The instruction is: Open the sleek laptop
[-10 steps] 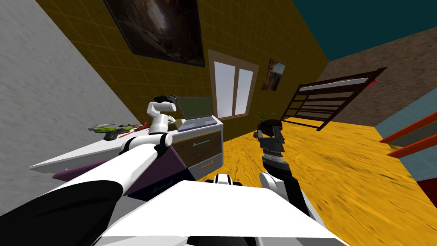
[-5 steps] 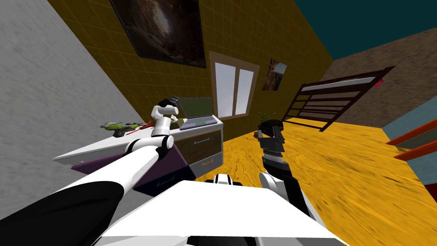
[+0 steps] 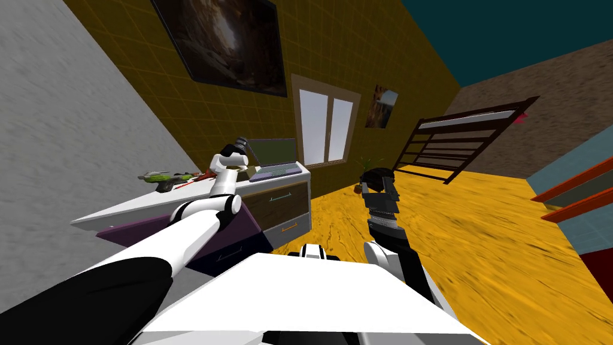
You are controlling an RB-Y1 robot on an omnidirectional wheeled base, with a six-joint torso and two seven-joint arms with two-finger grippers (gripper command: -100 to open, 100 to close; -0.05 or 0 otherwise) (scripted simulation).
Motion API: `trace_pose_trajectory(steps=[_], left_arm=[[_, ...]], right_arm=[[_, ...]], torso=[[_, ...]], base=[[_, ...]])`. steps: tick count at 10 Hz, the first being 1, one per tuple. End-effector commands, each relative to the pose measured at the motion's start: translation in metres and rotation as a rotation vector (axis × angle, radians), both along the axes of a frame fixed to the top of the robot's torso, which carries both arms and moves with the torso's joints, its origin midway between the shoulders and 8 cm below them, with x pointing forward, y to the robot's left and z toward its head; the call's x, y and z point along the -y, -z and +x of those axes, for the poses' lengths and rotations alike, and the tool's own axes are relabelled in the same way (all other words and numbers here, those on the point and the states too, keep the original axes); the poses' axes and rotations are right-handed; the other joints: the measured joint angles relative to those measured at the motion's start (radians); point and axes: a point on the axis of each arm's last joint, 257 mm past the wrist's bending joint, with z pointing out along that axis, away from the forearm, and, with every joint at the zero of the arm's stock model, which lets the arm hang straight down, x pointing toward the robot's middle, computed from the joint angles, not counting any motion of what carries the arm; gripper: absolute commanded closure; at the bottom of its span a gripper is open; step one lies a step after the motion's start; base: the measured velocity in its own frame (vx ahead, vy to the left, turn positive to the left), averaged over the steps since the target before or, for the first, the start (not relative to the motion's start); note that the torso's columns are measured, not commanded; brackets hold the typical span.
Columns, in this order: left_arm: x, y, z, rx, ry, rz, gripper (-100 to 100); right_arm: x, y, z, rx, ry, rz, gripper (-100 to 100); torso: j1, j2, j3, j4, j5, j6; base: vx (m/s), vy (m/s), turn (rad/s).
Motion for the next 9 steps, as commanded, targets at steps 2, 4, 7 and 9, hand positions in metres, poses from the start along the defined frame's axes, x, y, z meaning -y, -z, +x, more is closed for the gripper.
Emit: trace_pose_trajectory(steps=[2, 4, 7, 9], left_arm=[[-0.038, 0.028, -0.021, 0.033, -0.034, -0.006, 100], [-0.067, 0.042, -0.043, 0.061, -0.062, -0.017, 100], [-0.088, 0.040, -0.070, 0.129, -0.078, 0.000, 100], [-0.093, 0.053, -0.071, 0.109, -0.086, 0.004, 100]], right_arm=[[0.000, 0.000, 0.000, 0.000, 0.000, 0.000, 0], [0.000, 0.000, 0.000, 0.000, 0.000, 0.000, 0], [0.000, 0.000, 0.000, 0.000, 0.000, 0.000, 0], [0.000, 0.000, 0.000, 0.000, 0.000, 0.000, 0]], torso=[[0.001, -0.001, -0.001, -0.002, 0.001, 0.003], [0.006, -0.005, -0.003, -0.004, 0.005, 0.002], [0.009, -0.007, -0.005, -0.006, 0.007, 0.001], [0.010, -0.006, -0.004, -0.006, 0.007, 0.002]], base=[[0.031, -0.062, -0.006], [0.029, -0.052, -0.106], [0.025, -0.061, -0.053], [0.007, -0.021, 0.001]])
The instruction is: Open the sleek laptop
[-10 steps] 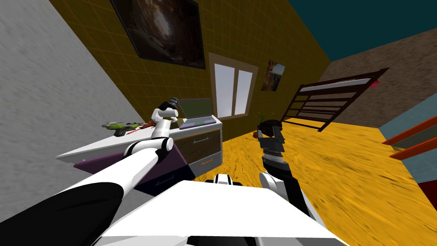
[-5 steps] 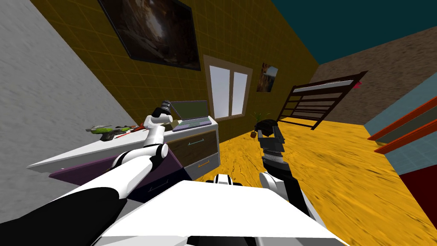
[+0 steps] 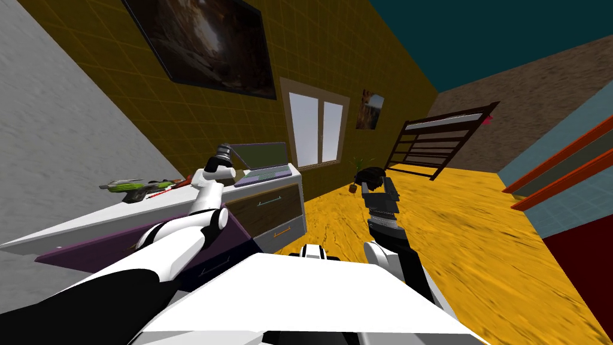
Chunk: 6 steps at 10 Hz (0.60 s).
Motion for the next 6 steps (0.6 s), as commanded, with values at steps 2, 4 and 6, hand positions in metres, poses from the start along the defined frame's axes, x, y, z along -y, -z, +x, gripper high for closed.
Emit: trace_pose_trajectory(steps=[2, 4, 6], left_arm=[[-0.025, 0.015, -0.028, 0.029, -0.022, 0.010, 100], [-0.042, 0.008, -0.053, 0.081, -0.036, 0.014, 100], [-0.049, 0.031, -0.059, 0.044, -0.050, 0.035, 100]], right_arm=[[0.000, 0.000, 0.000, 0.000, 0.000, 0.000, 0], [0.000, 0.000, 0.000, 0.000, 0.000, 0.000, 0], [0.000, 0.000, 0.000, 0.000, 0.000, 0.000, 0]], torso=[[0.001, -0.001, -0.001, 0.000, 0.001, -0.001], [0.000, -0.001, 0.000, 0.000, 0.001, 0.000], [-0.003, 0.001, 0.001, 0.001, -0.001, 0.000]], base=[[0.026, -0.057, -0.101], [0.025, -0.050, -0.051], [0.033, -0.049, -0.032]])
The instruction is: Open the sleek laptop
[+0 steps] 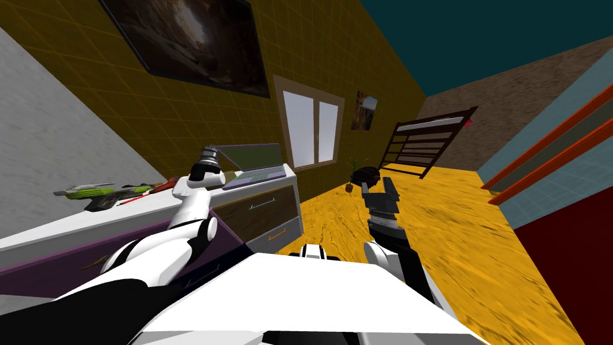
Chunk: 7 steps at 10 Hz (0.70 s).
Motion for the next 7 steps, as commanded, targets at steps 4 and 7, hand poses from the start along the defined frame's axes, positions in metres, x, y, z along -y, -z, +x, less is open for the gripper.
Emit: trace_pose_trajectory(steps=[4, 7], left_arm=[[-0.036, 0.012, -0.060, 0.058, -0.035, 0.049, 100], [-0.039, 0.028, -0.066, 0.029, -0.043, 0.076, 100]], right_arm=[[0.000, 0.000, 0.000, 0.000, 0.000, 0.000, 0], [0.000, 0.000, 0.000, 0.000, 0.000, 0.000, 0]], torso=[[0.003, 0.001, 0.000, 0.000, 0.001, 0.000], [-0.002, 0.002, 0.001, 0.001, -0.002, 0.002]], base=[[0.032, -0.056, -0.070], [0.019, -0.027, -0.015]])
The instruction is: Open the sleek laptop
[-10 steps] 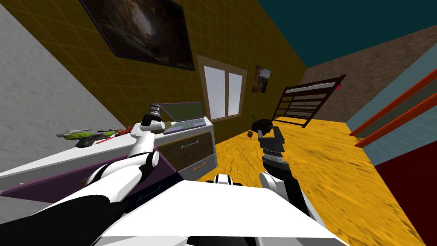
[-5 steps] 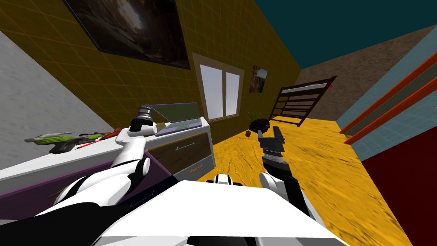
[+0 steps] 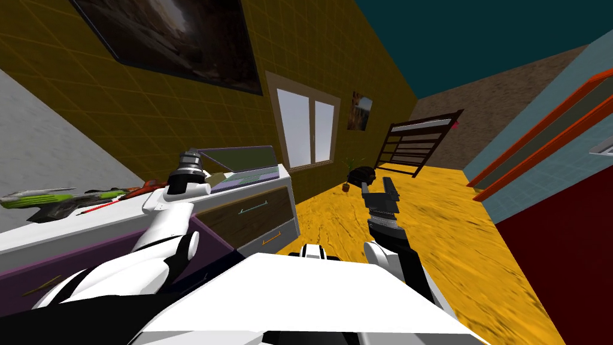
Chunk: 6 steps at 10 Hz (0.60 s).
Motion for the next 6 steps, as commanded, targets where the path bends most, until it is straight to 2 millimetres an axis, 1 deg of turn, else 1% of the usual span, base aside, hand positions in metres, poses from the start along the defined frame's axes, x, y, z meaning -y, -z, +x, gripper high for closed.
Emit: trace_pose_trajectory(steps=[1, 2, 3, 4, 5, 6], left_arm=[[-0.010, -0.004, -0.028, 0.036, -0.004, 0.027, 100], [-0.011, 0.006, -0.032, 0.016, -0.009, 0.043, 100], [-0.012, 0.010, -0.033, 0.006, -0.012, 0.047, 100], [-0.017, -0.006, -0.058, 0.053, -0.013, 0.069, 100], [-0.014, -0.001, -0.063, 0.044, -0.011, 0.097, 100], [-0.016, 0.005, -0.064, 0.027, -0.015, 0.099, 100]], right_arm=[[0.000, 0.000, 0.000, 0.000, 0.000, 0.000, 0], [0.000, 0.000, 0.000, 0.000, 0.000, 0.000, 0], [0.000, 0.000, 0.000, 0.000, 0.000, 0.000, 0], [0.000, 0.000, 0.000, 0.000, 0.000, 0.000, 0], [0.000, 0.000, 0.000, 0.000, 0.000, 0.000, 0], [0.000, 0.000, 0.000, 0.000, 0.000, 0.000, 0]], torso=[[0.002, 0.000, 0.000, 0.000, 0.001, 0.000], [-0.003, 0.000, -0.001, 0.002, -0.003, -0.001], [-0.006, 0.000, 0.000, 0.002, -0.004, 0.000], [-0.004, 0.002, 0.001, 0.002, -0.004, 0.000], [-0.006, 0.002, 0.001, 0.003, -0.005, 0.000], [-0.009, 0.004, 0.002, 0.004, -0.007, 0.000]], base=[[0.027, -0.061, -0.153], [0.045, -0.062, -0.047], [0.024, -0.023, 0.022], [0.040, -0.051, -0.129], [0.041, -0.057, -0.074], [0.017, -0.031, 0.003]])
